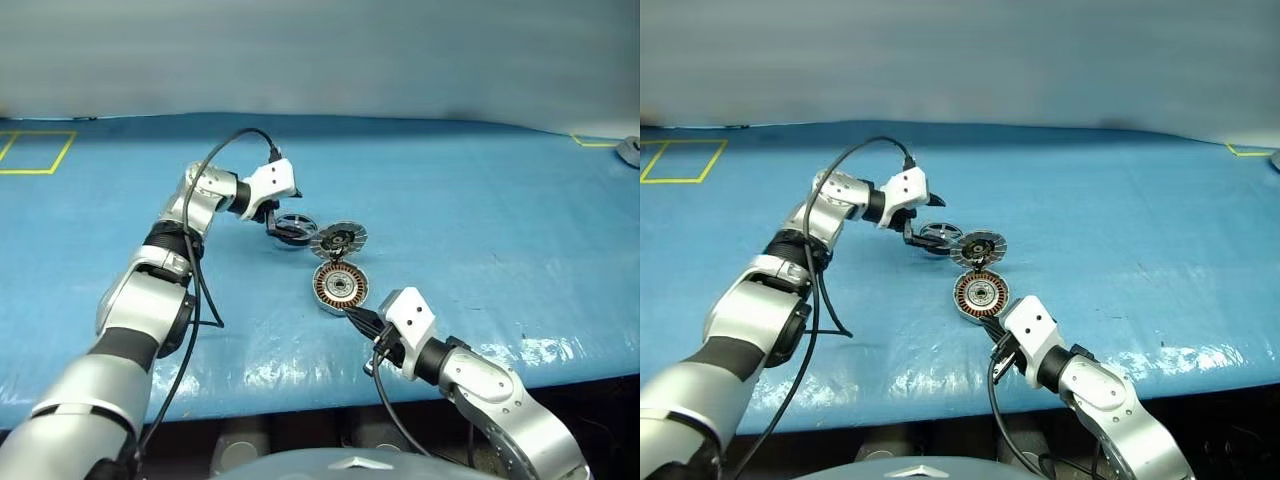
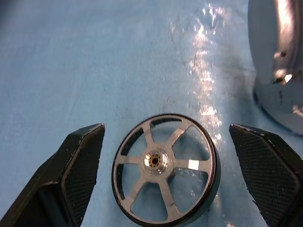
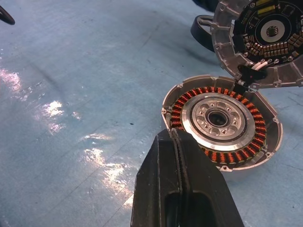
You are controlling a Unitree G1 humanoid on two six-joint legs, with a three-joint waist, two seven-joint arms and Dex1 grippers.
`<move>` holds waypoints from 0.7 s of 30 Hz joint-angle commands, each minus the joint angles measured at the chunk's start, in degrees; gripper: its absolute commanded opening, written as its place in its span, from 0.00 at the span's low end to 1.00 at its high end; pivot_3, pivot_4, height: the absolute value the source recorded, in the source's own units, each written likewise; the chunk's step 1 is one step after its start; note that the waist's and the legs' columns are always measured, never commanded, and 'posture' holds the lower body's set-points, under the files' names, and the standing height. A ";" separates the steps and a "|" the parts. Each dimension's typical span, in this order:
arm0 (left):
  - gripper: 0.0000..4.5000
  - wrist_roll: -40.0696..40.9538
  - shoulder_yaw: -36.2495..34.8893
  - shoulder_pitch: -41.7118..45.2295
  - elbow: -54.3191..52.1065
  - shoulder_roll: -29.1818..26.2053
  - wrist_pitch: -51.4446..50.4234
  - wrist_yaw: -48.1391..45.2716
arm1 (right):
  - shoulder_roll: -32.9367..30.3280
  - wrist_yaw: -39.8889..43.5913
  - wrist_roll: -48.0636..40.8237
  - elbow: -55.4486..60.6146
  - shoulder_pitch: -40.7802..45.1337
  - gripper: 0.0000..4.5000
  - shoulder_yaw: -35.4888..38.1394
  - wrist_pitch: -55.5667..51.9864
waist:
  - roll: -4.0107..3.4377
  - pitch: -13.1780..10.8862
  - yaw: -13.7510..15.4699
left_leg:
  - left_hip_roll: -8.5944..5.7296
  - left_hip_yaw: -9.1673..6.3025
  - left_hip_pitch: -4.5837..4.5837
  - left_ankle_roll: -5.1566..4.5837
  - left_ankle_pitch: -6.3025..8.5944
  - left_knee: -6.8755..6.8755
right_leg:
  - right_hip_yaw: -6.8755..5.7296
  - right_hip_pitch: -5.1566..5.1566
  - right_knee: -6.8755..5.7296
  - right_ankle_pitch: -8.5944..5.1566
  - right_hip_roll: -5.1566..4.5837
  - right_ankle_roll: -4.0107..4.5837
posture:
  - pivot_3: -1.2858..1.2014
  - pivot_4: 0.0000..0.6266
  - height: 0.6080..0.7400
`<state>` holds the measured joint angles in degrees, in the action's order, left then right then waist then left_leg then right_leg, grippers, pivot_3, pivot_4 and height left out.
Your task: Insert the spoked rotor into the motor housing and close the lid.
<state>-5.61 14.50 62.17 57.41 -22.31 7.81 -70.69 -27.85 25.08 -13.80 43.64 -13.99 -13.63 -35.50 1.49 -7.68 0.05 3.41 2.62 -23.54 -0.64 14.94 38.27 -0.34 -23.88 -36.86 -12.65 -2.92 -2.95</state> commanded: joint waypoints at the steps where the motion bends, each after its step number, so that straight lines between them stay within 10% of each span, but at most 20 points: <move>1: 1.00 0.05 -1.02 2.32 -0.69 -0.32 -1.83 0.71 | 0.08 0.19 0.13 0.95 0.90 0.01 -0.48 0.65 | 0.00 0.00 -0.01 | 0.00 0.00 0.01 0.00 0.00 0.01 | 0.00 0.01 -0.01 0.00 0.00 0.00 | 0.52 0.24 1.00; 4: 1.00 -3.72 1.54 2.27 0.64 0.06 -0.51 3.84 | -0.02 0.18 0.45 0.47 1.76 0.01 -0.87 0.65 | 0.00 0.00 -0.01 | -0.01 -0.02 0.01 0.00 0.00 0.05 | 0.00 0.04 -0.01 0.01 0.00 -0.02 | 0.52 0.24 1.00; 10: 0.65 -5.82 3.52 0.92 0.49 2.23 2.21 4.55 | 0.11 -0.18 0.56 0.61 1.87 0.00 -1.29 0.38 | 0.00 0.00 0.19 | -0.02 -0.06 -0.08 -0.05 0.03 0.23 | 0.00 0.05 -0.02 0.04 0.00 -0.08 | 0.52 0.24 1.00; 21: 0.65 -11.45 7.77 0.79 4.55 4.23 1.22 8.19 | 0.92 -1.92 0.55 1.50 -0.08 0.00 -1.14 0.21 | 0.00 0.00 0.09 | 0.00 -0.05 -0.13 -0.18 0.10 0.69 | 0.03 0.14 -0.13 0.02 0.01 -0.02 | 0.52 0.24 1.00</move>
<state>-16.21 22.36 61.93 61.65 -18.11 9.23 -64.11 -27.21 23.50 -13.21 43.21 -14.01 -15.24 -35.60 1.49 -7.69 0.14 3.41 2.57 -23.69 -0.82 15.05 39.00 -0.31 -23.74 -36.99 -12.63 -2.91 -2.98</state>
